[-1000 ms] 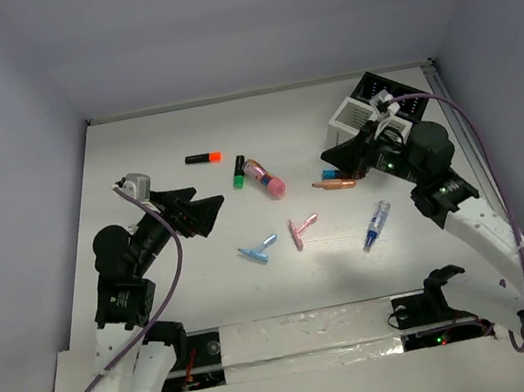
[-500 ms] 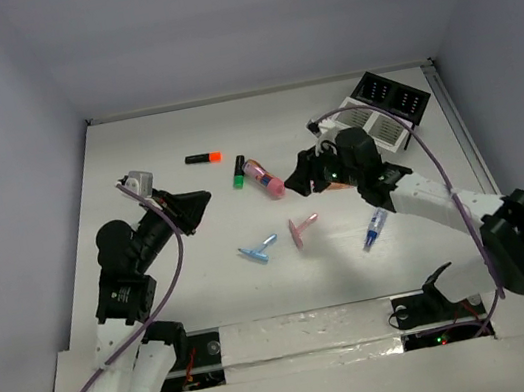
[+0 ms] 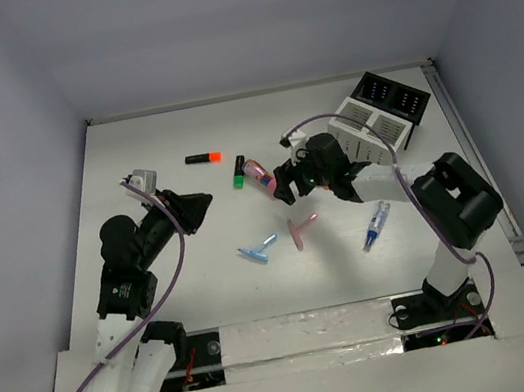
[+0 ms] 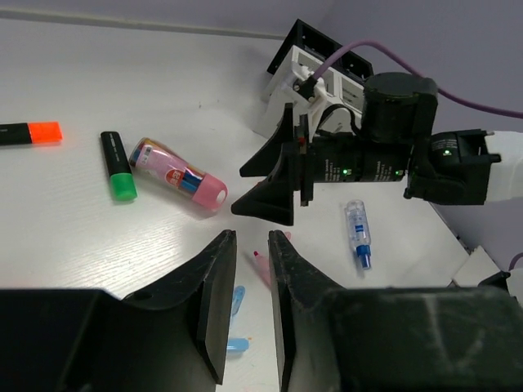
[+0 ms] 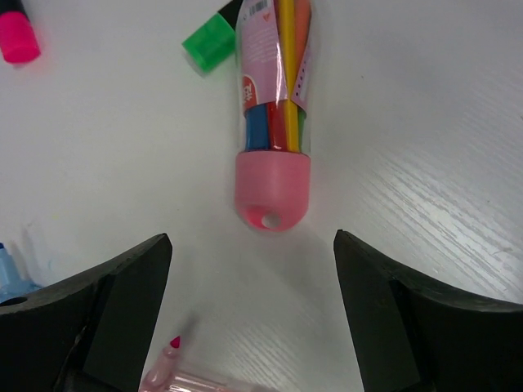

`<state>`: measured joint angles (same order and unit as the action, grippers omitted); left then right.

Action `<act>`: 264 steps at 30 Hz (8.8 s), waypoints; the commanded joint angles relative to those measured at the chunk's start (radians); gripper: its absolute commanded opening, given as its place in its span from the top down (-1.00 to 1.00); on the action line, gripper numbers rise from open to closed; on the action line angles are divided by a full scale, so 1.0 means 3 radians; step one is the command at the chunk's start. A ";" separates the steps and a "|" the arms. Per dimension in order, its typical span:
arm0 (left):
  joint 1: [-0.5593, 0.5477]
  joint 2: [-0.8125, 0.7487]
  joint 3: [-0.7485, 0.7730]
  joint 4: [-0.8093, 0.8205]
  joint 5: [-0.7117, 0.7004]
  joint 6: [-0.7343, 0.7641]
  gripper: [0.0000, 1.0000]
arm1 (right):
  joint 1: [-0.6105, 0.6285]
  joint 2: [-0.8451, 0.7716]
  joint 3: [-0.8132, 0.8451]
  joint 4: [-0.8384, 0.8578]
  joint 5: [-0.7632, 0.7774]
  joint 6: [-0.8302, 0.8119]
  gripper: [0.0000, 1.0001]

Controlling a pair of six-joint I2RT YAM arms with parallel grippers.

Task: Sort the stationery into containers
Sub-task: Pick up the stationery from the center of the board, then place the stationery in the storage box, then pick up the stationery from the center of the board.

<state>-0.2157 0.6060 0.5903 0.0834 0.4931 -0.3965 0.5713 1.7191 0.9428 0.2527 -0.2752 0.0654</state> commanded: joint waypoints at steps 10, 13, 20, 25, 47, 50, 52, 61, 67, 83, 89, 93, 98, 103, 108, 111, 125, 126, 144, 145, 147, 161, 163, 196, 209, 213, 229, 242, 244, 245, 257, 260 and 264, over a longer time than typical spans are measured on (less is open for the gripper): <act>0.0054 -0.0005 0.0118 0.0167 0.0161 0.0018 0.33 | 0.0090 0.0579 0.0268 0.0558 0.0094 -0.0049 -0.71; 0.0054 0.0000 0.0118 0.0162 0.0172 0.0028 0.24 | 0.0090 0.0681 0.0319 0.0604 0.0125 -0.0039 -0.65; 0.0085 -0.0015 0.0118 0.0157 0.0177 0.0038 0.19 | 0.0090 0.0804 0.0283 0.0758 0.0130 0.0027 -0.34; 0.0085 -0.0021 0.0124 0.0157 0.0177 0.0043 0.18 | 0.0090 0.0697 0.0227 0.0753 0.0186 0.0007 0.10; 0.0085 -0.0133 0.0113 0.0187 0.0233 0.0038 0.18 | 0.0090 -0.0571 0.0768 -0.0576 0.0972 -0.0177 0.71; 0.0019 -0.0179 0.0118 0.0172 0.0213 0.0043 0.19 | 0.0044 -0.0642 0.1038 -0.0933 0.1381 -0.0279 0.70; -0.0012 -0.0230 0.0123 0.0147 0.0192 0.0054 0.18 | -0.0068 -0.0658 0.1208 -0.1281 0.1424 -0.0224 0.71; -0.0446 -0.0603 0.0190 -0.0042 -0.0048 0.0207 0.14 | -0.0998 -0.0617 0.2307 -0.2749 0.1337 0.0467 0.84; -0.0728 -0.0895 0.0221 -0.0114 -0.0186 0.0238 0.12 | -0.1443 -0.0291 0.3043 -0.3613 0.1056 0.0707 0.83; -0.0989 -0.1151 0.0246 -0.0257 -0.0483 0.0274 0.11 | -0.2155 0.0574 0.4266 -0.4565 0.0053 0.0983 0.92; -0.1019 -0.1130 0.0251 -0.0268 -0.0483 0.0268 0.10 | -0.2185 0.0692 0.4221 -0.4550 0.0089 0.0984 0.93; -0.1019 -0.1115 0.0246 -0.0268 -0.0478 0.0274 0.10 | -0.2216 0.0743 0.4169 -0.4509 0.0074 0.0958 0.93; -0.1019 -0.1094 0.0251 -0.0268 -0.0478 0.0274 0.09 | -0.2216 0.0814 0.4159 -0.4447 0.0074 0.0943 0.94; -0.1019 -0.1054 0.0251 -0.0268 -0.0473 0.0279 0.09 | -0.2247 0.0912 0.4190 -0.4422 0.0048 0.0922 0.92; -0.1019 -0.1018 0.0251 -0.0268 -0.0468 0.0284 0.09 | -0.2247 0.0999 0.4241 -0.4437 0.0048 0.0881 0.89; -0.1019 -0.1003 0.0251 -0.0268 -0.0467 0.0284 0.09 | -0.2277 0.1004 0.4226 -0.4407 0.0058 0.0871 0.86; -0.0989 -0.0936 0.0246 -0.0263 -0.0452 0.0274 0.09 | -0.2339 0.1295 0.4594 -0.4657 -0.0074 0.0769 0.67; -0.0958 -0.0936 0.0246 -0.0263 -0.0457 0.0274 0.09 | -0.2369 0.1300 0.4599 -0.4647 -0.0090 0.0769 0.66; -0.0897 -0.0834 0.0241 -0.0257 -0.0437 0.0269 0.09 | -0.2400 0.1167 0.4425 -0.4059 0.0043 0.0978 0.03; -0.0897 -0.0834 0.0241 -0.0252 -0.0432 0.0268 0.09 | -0.2400 0.1178 0.4430 -0.4038 0.0043 0.0989 -0.02; -0.0866 -0.0823 0.0241 -0.0247 -0.0432 0.0268 0.09 | -0.2400 0.1198 0.4440 -0.4013 0.0018 0.1014 -0.11; -0.0835 -0.0762 0.0236 -0.0237 -0.0391 0.0268 0.09 | -0.2400 0.0999 0.4113 -0.3722 -0.0319 0.0943 -0.24; -0.0835 -0.0757 0.0231 -0.0227 -0.0386 0.0268 0.09 | -0.2400 0.0760 0.3839 -0.3563 -0.0437 0.0907 -0.23; -0.0835 -0.0783 0.0226 -0.0216 -0.0355 0.0248 0.09 | -0.1608 -0.1926 -0.0928 -0.2581 0.0355 0.1459 -0.58; -0.0835 -0.0614 0.0180 -0.0160 -0.0396 0.0095 0.09 | -0.1184 -0.1230 -0.0965 -0.2131 0.0324 0.1449 0.48; -0.0835 -0.0476 0.0053 0.0018 -0.0483 -0.0313 -0.16 | -0.0842 -0.1429 -0.0654 -0.2432 0.0274 0.1189 0.62; -0.0835 0.0598 -0.0352 0.1221 -0.0099 -0.1311 -0.52 | 0.0836 -0.1261 0.0426 -0.1963 -0.0545 0.0105 0.74; -0.0835 0.0935 -0.0465 0.1261 -0.0120 -0.1317 -0.27 | 0.0867 -0.0955 0.0621 -0.1829 -0.0673 -0.0024 0.73; -0.0835 0.1017 -0.0464 0.1261 -0.0115 -0.1296 -0.26 | 0.0867 -0.0955 0.0641 -0.1819 -0.0668 -0.0029 0.73; -0.0835 0.1038 -0.0464 0.1256 -0.0120 -0.1271 -0.26 | 0.0867 -0.0960 0.0671 -0.1819 -0.0673 -0.0034 0.73; -0.0835 0.1222 -0.0592 0.1644 -0.0007 -0.1429 -0.14 | 0.0867 -0.0909 0.0759 -0.1829 -0.0775 -0.0095 0.73; -0.0835 0.1252 -0.0613 0.1721 0.0039 -0.1460 0.03 | 0.0867 -0.0888 0.0789 -0.1834 -0.0775 -0.0131 0.73; -0.0835 0.1248 -0.0638 0.1762 0.0064 -0.1470 0.32 | 0.0867 -0.0837 0.0912 -0.2018 -0.0755 -0.0325 0.73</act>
<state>-0.4694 0.9848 0.4152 0.5381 0.4881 -0.8345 0.8207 1.4693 1.1347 -0.3687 -0.4763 0.0292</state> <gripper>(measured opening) 0.365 0.412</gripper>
